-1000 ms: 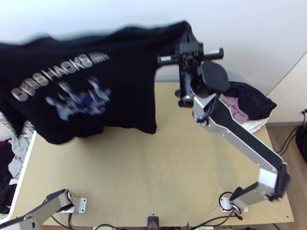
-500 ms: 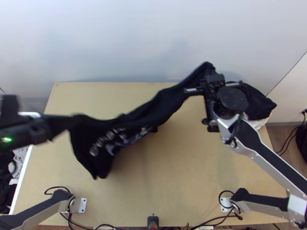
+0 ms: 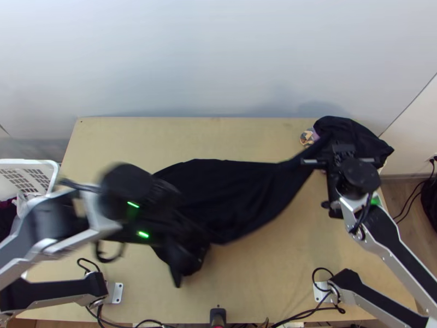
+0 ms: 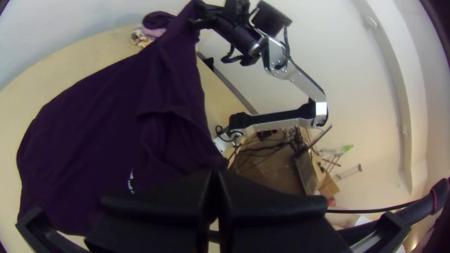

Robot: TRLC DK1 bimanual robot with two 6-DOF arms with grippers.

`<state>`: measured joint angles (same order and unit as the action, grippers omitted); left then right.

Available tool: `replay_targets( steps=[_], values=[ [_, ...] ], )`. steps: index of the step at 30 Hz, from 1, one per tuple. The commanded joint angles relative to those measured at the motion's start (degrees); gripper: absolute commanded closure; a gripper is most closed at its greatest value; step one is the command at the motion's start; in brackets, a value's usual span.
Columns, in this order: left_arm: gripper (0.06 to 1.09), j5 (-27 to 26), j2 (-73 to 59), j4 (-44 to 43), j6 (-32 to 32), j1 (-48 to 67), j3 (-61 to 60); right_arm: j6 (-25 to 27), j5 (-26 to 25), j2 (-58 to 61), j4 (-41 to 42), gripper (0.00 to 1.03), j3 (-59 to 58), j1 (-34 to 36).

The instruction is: Fold the t-shirt

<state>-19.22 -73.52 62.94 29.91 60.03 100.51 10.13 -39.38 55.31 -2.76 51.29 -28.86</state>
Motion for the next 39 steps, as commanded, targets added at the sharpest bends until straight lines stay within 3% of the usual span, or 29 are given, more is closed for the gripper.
replay_targets(
  steps=[1, 8, 9, 12, 14, 15, 20, 26, 33, 39],
  values=[
    [1.05, 1.8, -10.9, -9.5, 0.5, 12.3, -0.8, -3.0, 0.9, -8.3, -1.9, 1.0, -10.7, 6.3],
    [1.03, 1.8, -21.1, -17.6, 3.0, 15.1, 2.6, -10.6, 1.7, -12.9, -4.3, 1.0, -16.5, 13.0],
    [0.96, 1.8, -22.1, -18.6, 3.0, 15.1, 2.6, -10.9, 1.8, -13.1, -4.4, 1.0, -17.0, 13.6],
    [0.54, 2.0, -24.2, -19.9, 2.6, 14.9, 4.3, -11.5, 2.2, -13.4, -4.4, 1.0, -17.9, 14.9],
    [0.2, 3.1, -25.2, -19.8, 2.5, 14.1, 6.7, -12.1, 2.4, -12.9, -4.3, 1.0, -17.8, 15.7],
    [0.09, 3.4, -26.1, -18.7, 2.6, 13.5, 8.7, -12.2, 2.5, -12.5, -4.2, 1.0, -17.6, 15.9],
    [0.1, 4.0, -27.7, -15.3, 2.8, 7.6, 17.5, -12.6, 2.9, -10.7, -3.4, 1.0, -17.1, 16.6],
    [0.1, 4.7, -24.7, -11.8, 2.6, -5.8, 19.6, -12.7, 3.0, -9.3, -3.2, 1.0, -16.4, 16.7],
    [0.1, 4.8, -26.2, -13.9, -0.1, -25.6, 11.1, -12.9, 3.3, -7.4, -2.8, 1.0, -14.6, 16.0],
    [0.1, 6.1, -31.9, -18.3, -5.3, -32.3, 2.1, -12.8, 3.3, -6.3, -2.8, 1.0, -12.6, 15.3]
  ],
)
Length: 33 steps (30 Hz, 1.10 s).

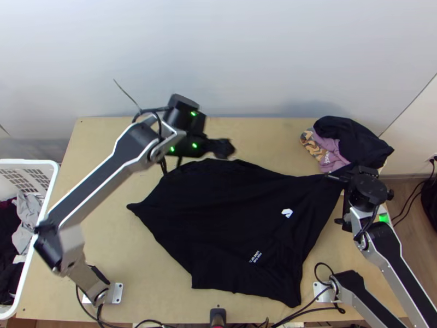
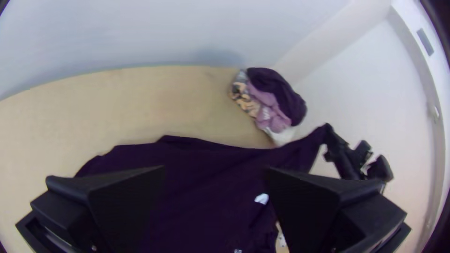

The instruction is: Fold the t-shirt

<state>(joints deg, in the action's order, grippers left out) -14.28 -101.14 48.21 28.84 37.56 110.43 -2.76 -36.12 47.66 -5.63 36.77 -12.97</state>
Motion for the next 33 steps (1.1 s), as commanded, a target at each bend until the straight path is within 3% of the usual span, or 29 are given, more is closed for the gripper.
replay_targets(
  steps=[1, 5, 12, 20, 33],
  values=[
    [0.1, 1.9, -4.9, -4.7, -4.8, -10.1, -9.2, 0.1, 0.1, 1.6, 0.1, 1.0, 2.2, -0.6],
    [0.1, 6.2, -9.1, -9.5, -8.0, -12.2, -13.3, 0.0, 0.1, 1.9, 0.1, 1.0, 2.8, -0.7],
    [0.11, 10.4, -17.2, -14.5, -7.8, -13.8, -12.0, 0.0, 0.1, 1.9, -0.1, 1.0, 2.5, -1.0],
    [0.11, 10.8, -23.8, -11.6, -8.8, -12.4, -8.8, 0.3, 0.1, 2.4, -0.5, 1.0, 3.3, -0.9],
    [0.11, 10.7, -19.2, -7.0, -12.9, -8.2, -14.0, 0.3, 0.1, 4.3, -0.3, 1.0, 4.4, -0.9]
  ],
)
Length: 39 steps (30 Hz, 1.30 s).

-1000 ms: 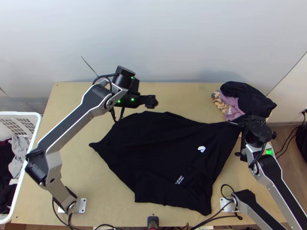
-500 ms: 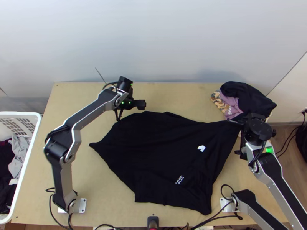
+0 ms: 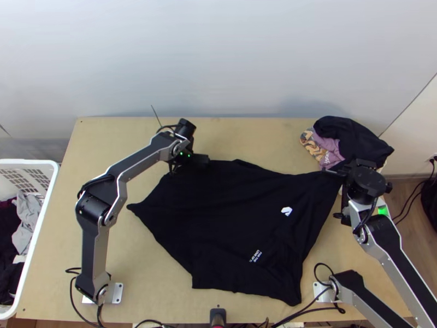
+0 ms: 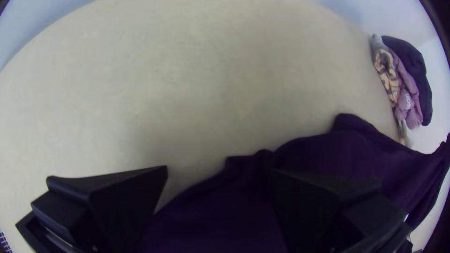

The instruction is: Fold the t-shirt

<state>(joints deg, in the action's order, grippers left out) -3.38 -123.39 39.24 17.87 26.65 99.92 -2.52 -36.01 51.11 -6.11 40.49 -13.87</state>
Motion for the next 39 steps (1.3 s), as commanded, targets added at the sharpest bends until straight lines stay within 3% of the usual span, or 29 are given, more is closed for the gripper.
replay_targets(
  steps=[1, 22, 31, 39],
  values=[
    [0.11, -0.3, 4.2, 2.1, -2.4, 3.6, -4.8, 0.1, 0.0, 0.7, 0.2, 1.0, 0.6, 0.0],
    [0.11, -4.4, 34.2, 5.0, -3.0, 30.0, -32.2, 0.0, 0.0, -0.1, -0.2, 1.0, -0.1, 0.2],
    [0.11, -4.3, 31.5, 4.3, -3.7, 23.7, -24.9, 0.2, 0.0, -0.3, -1.2, 1.0, 0.7, 0.2],
    [0.11, -8.0, 27.2, 8.1, -3.3, 14.4, -12.9, 0.1, 0.0, 0.1, -0.8, 1.0, 0.6, 0.2]
  ],
)
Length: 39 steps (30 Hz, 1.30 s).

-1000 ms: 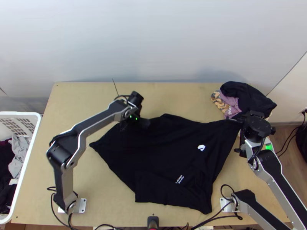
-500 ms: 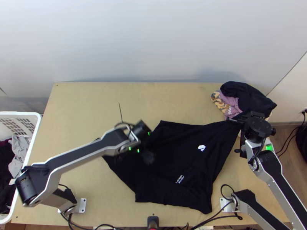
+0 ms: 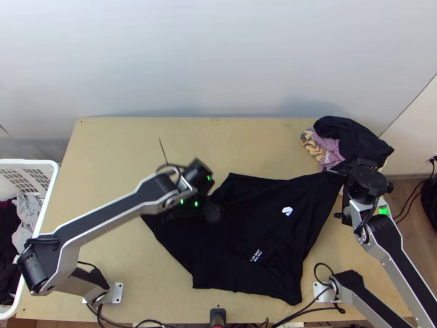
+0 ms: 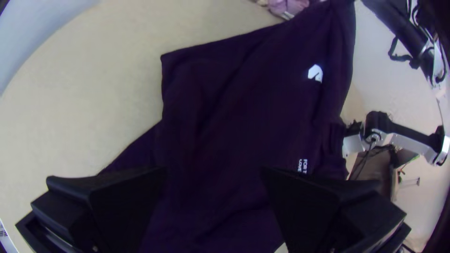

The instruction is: Fold the t-shirt

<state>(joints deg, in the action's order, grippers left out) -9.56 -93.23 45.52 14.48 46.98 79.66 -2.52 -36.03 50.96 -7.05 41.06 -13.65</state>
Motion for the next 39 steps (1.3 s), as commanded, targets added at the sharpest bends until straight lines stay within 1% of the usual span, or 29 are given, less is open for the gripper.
replay_targets(
  steps=[1, 6, 10, 11, 13, 14, 15, 17, 18, 20, 21, 22, 23, 26, 29, 35, 39],
  values=[
    [0.11, -1.8, -4.1, 1.9, 0.1, -6.5, 7.4, 0.1, 0.0, 0.3, 0.1, 1.0, 0.0, 0.0],
    [0.11, -0.4, -10.2, 0.6, 1.3, -9.4, 8.0, 0.2, 0.0, 0.4, 0.2, 1.0, 0.3, -0.1],
    [0.11, -0.4, -11.8, 0.9, 1.8, -8.9, 7.9, 0.5, 0.0, 0.3, 0.1, 1.0, 0.4, -0.1],
    [0.13, -0.4, -12.1, 1.1, 1.9, -8.5, 7.8, 0.5, 0.0, 0.3, 0.1, 1.0, 0.3, -0.1],
    [0.22, -0.4, -12.6, 1.1, 2.4, -7.9, 7.5, 0.4, 0.0, 0.4, 0.1, 1.0, 0.3, -0.1],
    [0.3, -0.4, -12.9, 1.0, 2.9, -7.6, 7.4, 0.4, 0.0, 0.4, 0.2, 1.0, 0.3, -0.1],
    [0.33, -0.4, -13.2, 0.8, 3.2, -7.5, 7.5, 0.4, 0.0, 0.5, 0.3, 1.0, 0.3, -0.1],
    [0.33, -0.5, -13.5, 1.0, 3.4, -6.9, 7.4, 0.4, 0.0, 0.5, 0.4, 1.0, 0.4, -0.1],
    [0.37, -0.5, -13.6, 1.1, 3.4, -6.6, 7.4, 0.4, 0.0, 0.5, 0.4, 1.0, 0.4, -0.1],
    [0.49, -0.5, -13.9, 1.2, 3.5, -6.3, 6.9, 0.5, 0.0, 0.5, 0.4, 1.0, 0.4, -0.1],
    [0.52, -0.5, -14.2, 1.2, 3.7, -6.1, 6.5, 0.5, 0.0, 0.5, 0.4, 1.0, 0.4, -0.1],
    [0.52, -0.5, -14.5, 1.2, 3.7, -6.0, 6.3, 0.5, 0.0, 0.5, 0.4, 1.0, 0.4, -0.1],
    [0.54, -0.5, -14.7, 1.2, 3.7, -5.9, 6.1, 0.5, 0.0, 0.5, 0.4, 1.0, 0.4, -0.1],
    [0.75, -0.4, -14.6, 0.6, 4.5, -6.0, 6.0, 0.5, 0.0, 0.5, 0.4, 1.0, 0.4, -0.1],
    [1.05, -0.3, -13.4, -2.2, 4.3, -6.1, 5.0, 0.5, 0.0, 0.5, 0.2, 1.0, 0.6, -0.1],
    [1.04, 0.1, -10.9, -2.6, 5.4, -7.7, 6.8, 0.7, -0.1, 0.5, -0.2, 1.0, 2.0, -0.1],
    [1.04, 2.4, -7.7, -2.7, 8.0, -12.9, 10.8, 1.8, -0.1, 0.9, -0.7, 1.0, 4.6, -0.7]
  ],
)
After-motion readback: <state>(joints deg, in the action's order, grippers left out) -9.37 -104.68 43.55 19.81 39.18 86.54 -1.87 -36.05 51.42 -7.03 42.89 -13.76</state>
